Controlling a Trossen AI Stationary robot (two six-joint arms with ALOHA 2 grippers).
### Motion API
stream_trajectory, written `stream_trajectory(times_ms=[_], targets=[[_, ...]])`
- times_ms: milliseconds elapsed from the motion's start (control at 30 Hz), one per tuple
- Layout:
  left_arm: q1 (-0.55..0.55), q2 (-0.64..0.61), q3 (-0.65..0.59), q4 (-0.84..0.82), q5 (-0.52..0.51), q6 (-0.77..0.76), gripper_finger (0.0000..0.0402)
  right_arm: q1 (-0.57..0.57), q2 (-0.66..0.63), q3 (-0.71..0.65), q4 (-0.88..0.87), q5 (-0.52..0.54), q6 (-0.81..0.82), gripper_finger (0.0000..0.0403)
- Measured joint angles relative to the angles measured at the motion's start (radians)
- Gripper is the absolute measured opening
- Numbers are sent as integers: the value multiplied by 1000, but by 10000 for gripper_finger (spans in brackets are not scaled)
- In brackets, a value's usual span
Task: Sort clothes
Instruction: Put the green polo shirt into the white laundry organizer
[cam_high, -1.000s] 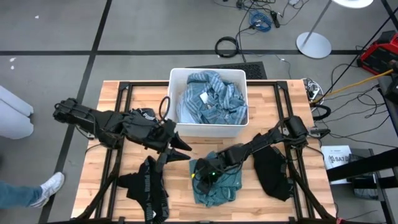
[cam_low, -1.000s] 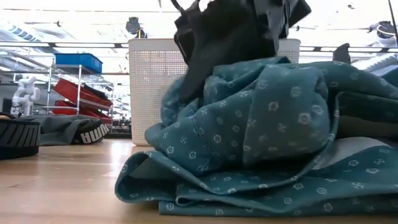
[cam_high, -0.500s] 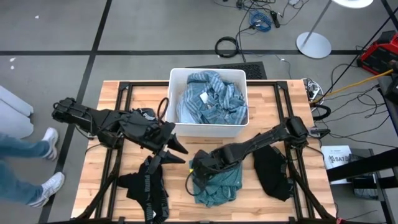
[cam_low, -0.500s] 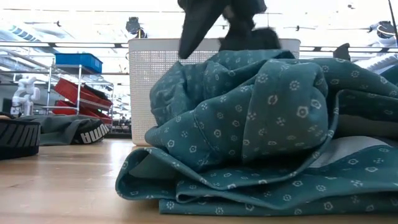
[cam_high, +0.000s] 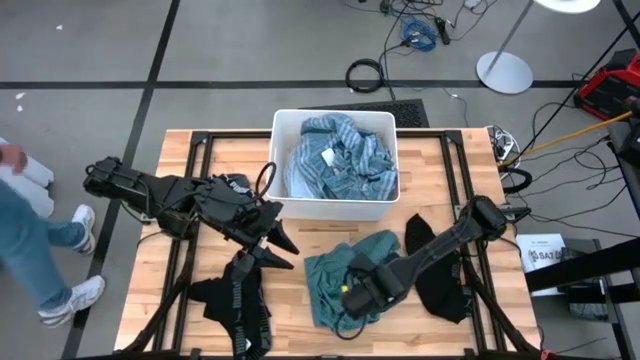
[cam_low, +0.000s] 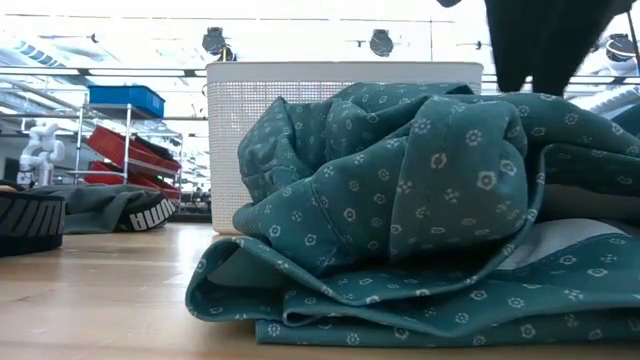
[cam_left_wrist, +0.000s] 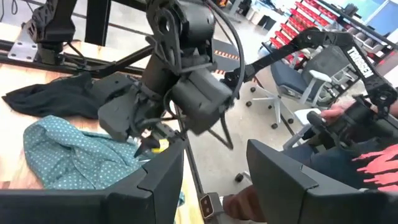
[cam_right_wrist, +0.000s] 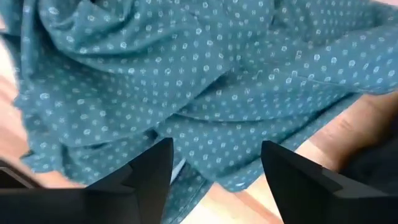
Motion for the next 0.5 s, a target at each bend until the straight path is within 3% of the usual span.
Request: stream_trajectory(times_ms=[300, 500], targets=[[0, 0, 0, 0, 53, -8, 185, 1, -212, -285, 236, 129, 72, 256], [0, 0, 0, 0, 73, -8, 185, -24, -338, -531, 608, 72, 46, 279]])
